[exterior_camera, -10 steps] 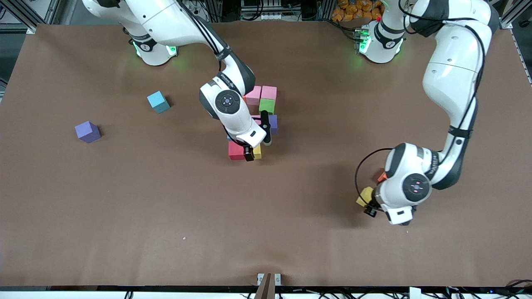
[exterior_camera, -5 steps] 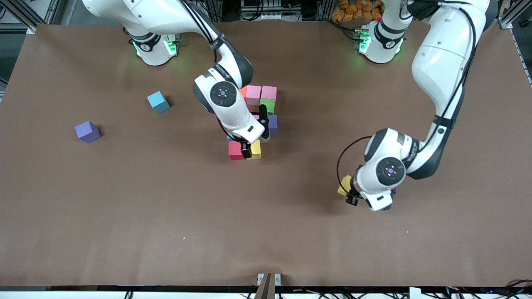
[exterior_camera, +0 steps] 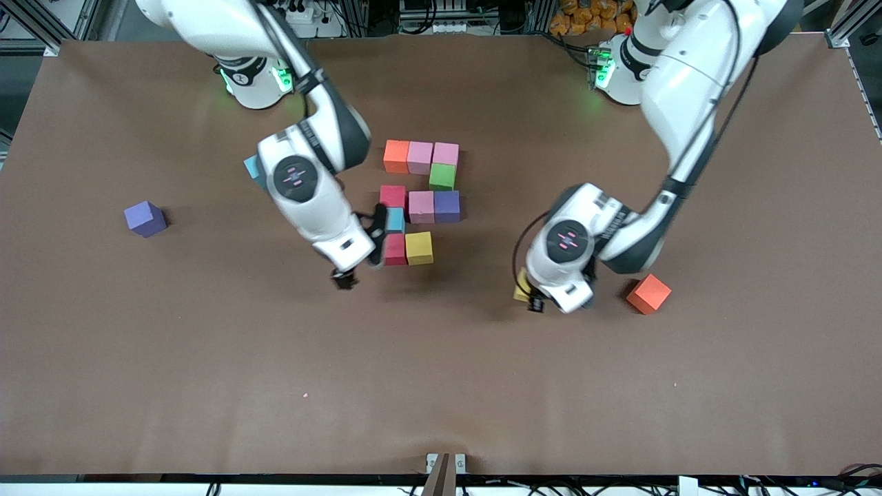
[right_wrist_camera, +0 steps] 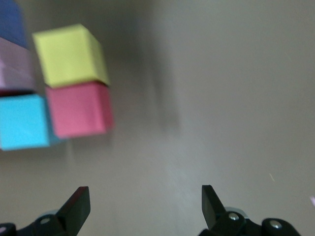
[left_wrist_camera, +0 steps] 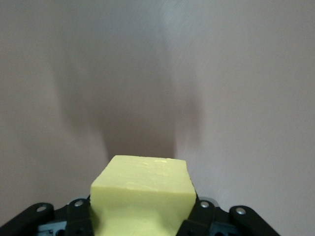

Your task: Form number 2 with 11 blocks

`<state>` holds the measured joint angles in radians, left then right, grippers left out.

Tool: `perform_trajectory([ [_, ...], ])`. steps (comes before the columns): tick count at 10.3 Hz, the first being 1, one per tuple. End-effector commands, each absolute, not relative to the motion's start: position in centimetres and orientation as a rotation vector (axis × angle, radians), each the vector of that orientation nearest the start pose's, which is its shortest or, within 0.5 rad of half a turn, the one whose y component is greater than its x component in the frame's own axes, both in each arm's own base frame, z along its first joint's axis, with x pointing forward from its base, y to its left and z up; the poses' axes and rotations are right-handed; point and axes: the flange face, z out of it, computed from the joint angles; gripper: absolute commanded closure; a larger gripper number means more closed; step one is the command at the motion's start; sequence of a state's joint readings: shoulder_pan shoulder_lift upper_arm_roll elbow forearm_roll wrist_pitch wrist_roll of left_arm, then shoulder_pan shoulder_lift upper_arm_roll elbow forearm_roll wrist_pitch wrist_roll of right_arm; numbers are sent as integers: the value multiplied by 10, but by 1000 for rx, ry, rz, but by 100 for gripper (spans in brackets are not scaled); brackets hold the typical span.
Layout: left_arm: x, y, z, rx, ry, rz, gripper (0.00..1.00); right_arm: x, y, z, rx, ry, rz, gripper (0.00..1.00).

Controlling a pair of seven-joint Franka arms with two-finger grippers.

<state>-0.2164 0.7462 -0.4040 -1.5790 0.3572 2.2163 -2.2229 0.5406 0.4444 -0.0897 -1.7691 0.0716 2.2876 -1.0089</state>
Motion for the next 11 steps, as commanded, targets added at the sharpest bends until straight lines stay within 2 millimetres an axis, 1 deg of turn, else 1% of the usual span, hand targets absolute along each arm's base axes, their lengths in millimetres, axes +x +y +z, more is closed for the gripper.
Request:
perform_trajectory([
  [1, 562, -400, 226, -2190, -2219, -62, 86, 619, 234, 328, -2496, -1919, -175, 0],
  [2, 552, -416, 227, -2149, -2269, -63, 86, 633, 194, 325, -2558, -1827, -167, 0],
  [3, 543, -433, 229, -2111, -2323, -59, 86, 642, 161, 327, -2597, -1768, -167, 0],
  [4, 529, -455, 223, -2079, -2387, -41, 86, 647, 123, 329, -2639, -1695, -132, 0],
  [5, 515, -473, 216, -2064, -2420, -33, 86, 648, 83, 324, -2651, -1645, -68, 0],
  [6, 506, -482, 209, -2069, -2408, -27, 86, 648, 39, 316, -2627, -1660, -46, 0],
  [7, 495, -492, 206, -2093, -2384, -25, 86, 635, -8, 295, -2594, -1594, -49, 0],
  [8, 489, -500, 200, -2114, -2370, -19, 86, 625, -37, 279, -2541, -1587, -69, 0],
  [9, 487, -506, 197, -2126, -2363, -12, 86, 615, -65, 268, -2545, -1592, -76, 0],
  [10, 489, -510, 194, -2129, -2368, -4, 86, 603, -91, 257, -2566, -1579, -54, 0],
  [11, 490, -513, 192, -2136, -2366, -2, 86, 588, -121, 248, -2599, -1524, -17, 0],
])
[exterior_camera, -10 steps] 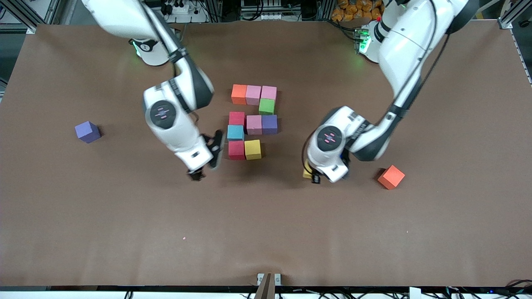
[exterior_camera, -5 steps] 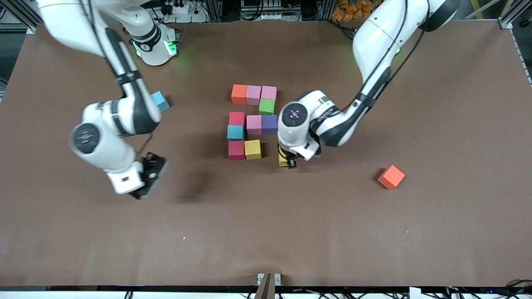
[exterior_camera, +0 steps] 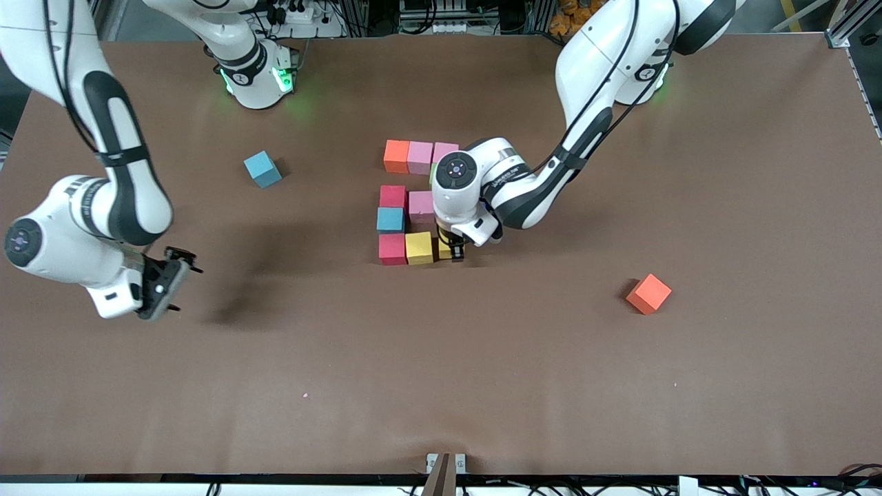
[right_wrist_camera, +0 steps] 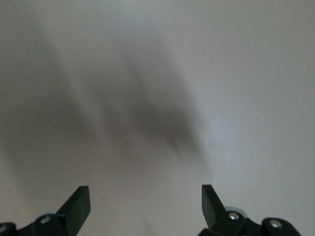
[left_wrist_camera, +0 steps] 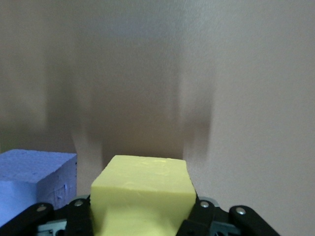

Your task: Form number 2 with 11 blocks

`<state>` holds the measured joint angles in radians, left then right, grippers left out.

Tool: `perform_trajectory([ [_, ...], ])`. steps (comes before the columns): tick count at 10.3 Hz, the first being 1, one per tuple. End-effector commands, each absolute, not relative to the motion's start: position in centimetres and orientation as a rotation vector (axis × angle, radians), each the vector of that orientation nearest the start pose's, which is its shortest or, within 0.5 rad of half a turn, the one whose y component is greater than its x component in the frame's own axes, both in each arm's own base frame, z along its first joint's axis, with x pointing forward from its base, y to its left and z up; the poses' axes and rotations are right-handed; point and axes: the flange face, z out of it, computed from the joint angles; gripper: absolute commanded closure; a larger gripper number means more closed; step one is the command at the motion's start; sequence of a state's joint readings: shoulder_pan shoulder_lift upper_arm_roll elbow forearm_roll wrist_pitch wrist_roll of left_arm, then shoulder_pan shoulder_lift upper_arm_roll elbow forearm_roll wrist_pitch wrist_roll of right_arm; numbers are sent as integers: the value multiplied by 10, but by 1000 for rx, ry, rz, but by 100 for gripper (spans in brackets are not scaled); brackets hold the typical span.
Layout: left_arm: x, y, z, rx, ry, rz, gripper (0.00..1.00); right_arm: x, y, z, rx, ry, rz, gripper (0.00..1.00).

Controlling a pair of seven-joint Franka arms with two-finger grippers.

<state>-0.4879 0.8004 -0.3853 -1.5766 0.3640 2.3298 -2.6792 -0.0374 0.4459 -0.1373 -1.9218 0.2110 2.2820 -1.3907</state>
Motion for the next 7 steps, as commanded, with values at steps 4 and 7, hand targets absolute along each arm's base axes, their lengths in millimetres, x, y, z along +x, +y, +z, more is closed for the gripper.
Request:
perform_trajectory([
  [4, 493, -517, 191, 2069, 2275, 20, 86, 521, -197, 236, -2708, -1166, -4, 0],
  [7, 494, -520, 189, 2066, 2264, 49, 86, 498, -224, 227, -2736, -1059, 38, 0],
])
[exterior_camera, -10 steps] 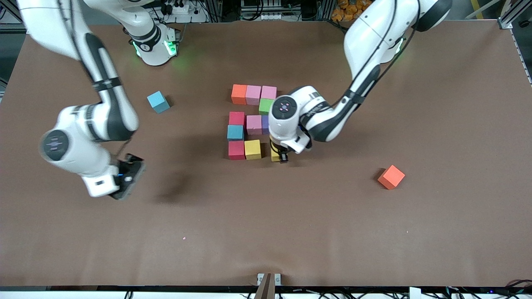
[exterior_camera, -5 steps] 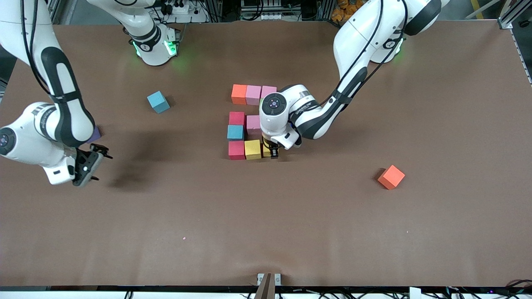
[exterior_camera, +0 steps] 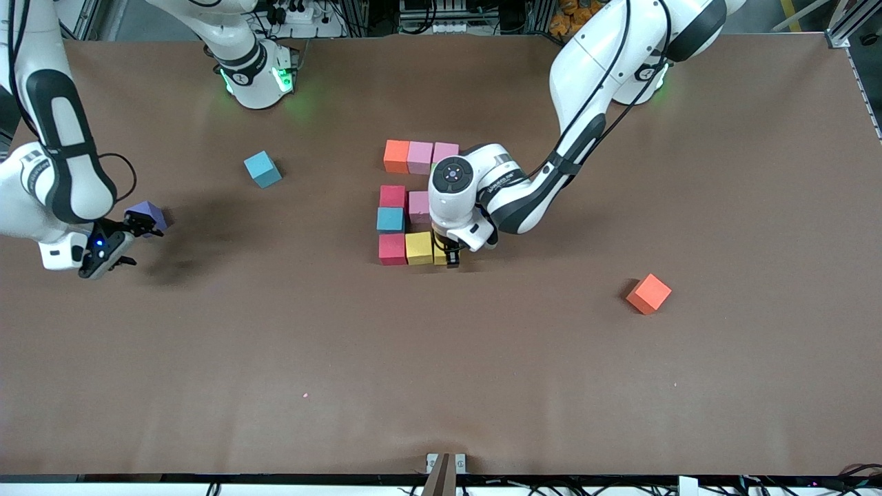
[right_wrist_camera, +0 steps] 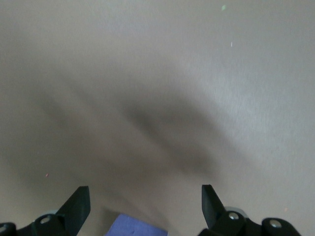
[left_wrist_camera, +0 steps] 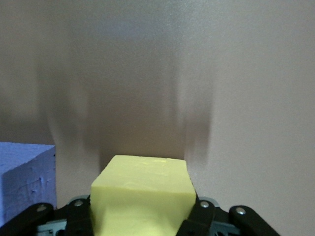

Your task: Form number 2 with 11 blocks

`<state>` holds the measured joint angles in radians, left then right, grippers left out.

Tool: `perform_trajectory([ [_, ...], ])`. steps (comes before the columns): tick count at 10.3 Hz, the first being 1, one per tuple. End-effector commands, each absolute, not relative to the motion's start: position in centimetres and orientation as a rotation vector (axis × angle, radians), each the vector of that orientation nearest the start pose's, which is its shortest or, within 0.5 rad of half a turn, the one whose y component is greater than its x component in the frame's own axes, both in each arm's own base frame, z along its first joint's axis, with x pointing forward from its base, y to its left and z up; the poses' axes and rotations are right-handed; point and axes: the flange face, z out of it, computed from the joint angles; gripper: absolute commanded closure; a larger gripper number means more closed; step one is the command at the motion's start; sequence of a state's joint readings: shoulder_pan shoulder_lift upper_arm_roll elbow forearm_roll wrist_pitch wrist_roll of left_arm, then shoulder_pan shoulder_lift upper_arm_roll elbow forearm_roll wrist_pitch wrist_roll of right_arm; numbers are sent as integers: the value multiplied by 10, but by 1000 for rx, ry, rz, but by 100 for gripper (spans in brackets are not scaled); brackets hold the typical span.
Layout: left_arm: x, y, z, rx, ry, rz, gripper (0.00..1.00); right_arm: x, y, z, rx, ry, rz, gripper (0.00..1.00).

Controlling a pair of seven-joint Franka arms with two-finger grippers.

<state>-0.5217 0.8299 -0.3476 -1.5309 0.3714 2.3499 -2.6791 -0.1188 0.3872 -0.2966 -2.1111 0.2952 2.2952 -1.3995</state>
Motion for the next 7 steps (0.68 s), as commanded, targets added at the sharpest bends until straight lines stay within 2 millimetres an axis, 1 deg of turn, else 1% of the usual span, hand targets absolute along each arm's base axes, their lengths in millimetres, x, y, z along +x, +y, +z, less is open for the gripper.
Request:
perform_trajectory([
  [1, 495, -519, 186, 2067, 2263, 50, 86, 494, -230, 225, -2744, -1050, 53, 0],
  [2, 495, -519, 186, 2067, 2263, 50, 86, 493, -230, 227, -2757, -1019, 61, 0],
  [3, 494, -520, 187, 2068, 2261, 47, 86, 493, -228, 234, -2783, -957, 99, 0],
  [4, 495, -520, 188, 2066, 2260, 50, 86, 494, -229, 246, -2823, -968, 147, 0],
  [6, 495, -522, 190, 2067, 2253, 47, 86, 495, -228, 269, -2880, -929, 117, 0],
  [7, 495, -524, 191, 2067, 2249, 46, 86, 497, -228, 285, -2905, -994, 108, 0],
])
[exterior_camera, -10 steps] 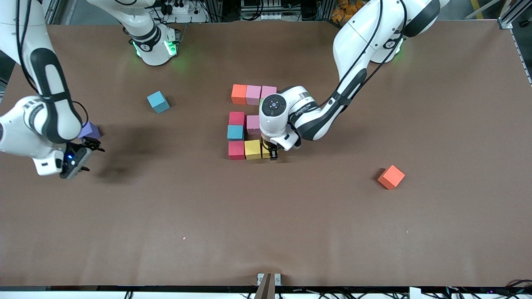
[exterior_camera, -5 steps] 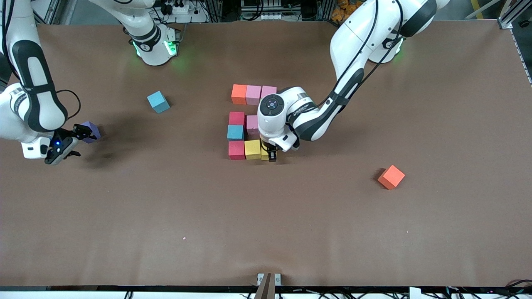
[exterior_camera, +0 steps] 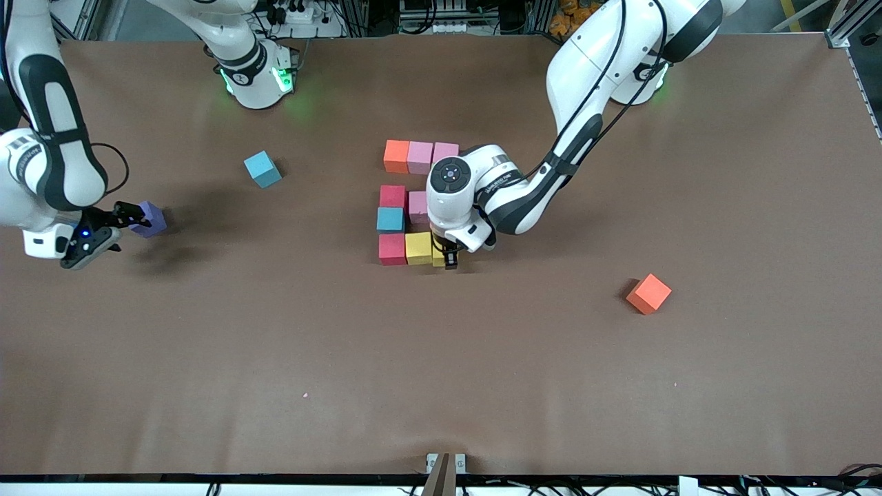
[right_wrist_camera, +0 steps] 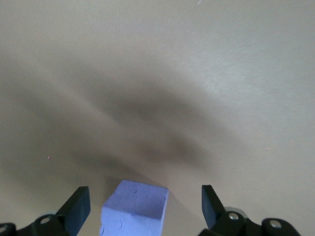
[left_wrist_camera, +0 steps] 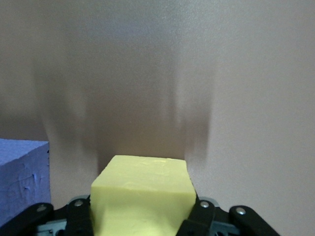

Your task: Form number 2 with 11 blocks

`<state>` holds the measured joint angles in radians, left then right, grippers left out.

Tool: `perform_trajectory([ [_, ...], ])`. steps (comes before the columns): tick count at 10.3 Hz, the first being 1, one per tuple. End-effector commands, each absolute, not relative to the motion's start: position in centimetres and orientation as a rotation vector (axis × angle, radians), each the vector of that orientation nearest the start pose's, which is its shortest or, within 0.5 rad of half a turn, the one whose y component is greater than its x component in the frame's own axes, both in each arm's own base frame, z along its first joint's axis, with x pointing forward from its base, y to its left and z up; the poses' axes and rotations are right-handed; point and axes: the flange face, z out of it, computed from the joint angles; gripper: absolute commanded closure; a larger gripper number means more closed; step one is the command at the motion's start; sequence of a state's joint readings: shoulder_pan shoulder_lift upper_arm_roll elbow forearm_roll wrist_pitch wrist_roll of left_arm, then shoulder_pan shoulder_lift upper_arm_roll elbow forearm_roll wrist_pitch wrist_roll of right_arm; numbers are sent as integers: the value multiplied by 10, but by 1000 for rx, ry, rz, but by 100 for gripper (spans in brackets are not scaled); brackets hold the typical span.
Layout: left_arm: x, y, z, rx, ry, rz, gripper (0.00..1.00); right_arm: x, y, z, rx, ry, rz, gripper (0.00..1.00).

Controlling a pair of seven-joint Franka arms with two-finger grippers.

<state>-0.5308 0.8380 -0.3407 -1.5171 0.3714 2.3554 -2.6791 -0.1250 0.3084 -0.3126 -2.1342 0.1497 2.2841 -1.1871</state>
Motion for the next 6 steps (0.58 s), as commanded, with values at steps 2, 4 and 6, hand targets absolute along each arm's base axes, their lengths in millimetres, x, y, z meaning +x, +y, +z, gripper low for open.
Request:
perform_trajectory([
  [2, 494, -526, 192, 2068, 2244, 46, 86, 499, -224, 317, -2924, -1070, 74, 0],
  [4, 494, -525, 191, 2068, 2247, 47, 86, 503, -217, 335, -2932, -1094, 36, 0],
  [6, 495, -527, 192, 2068, 2241, 46, 84, 501, -220, 339, -2942, -1089, 28, 0],
])
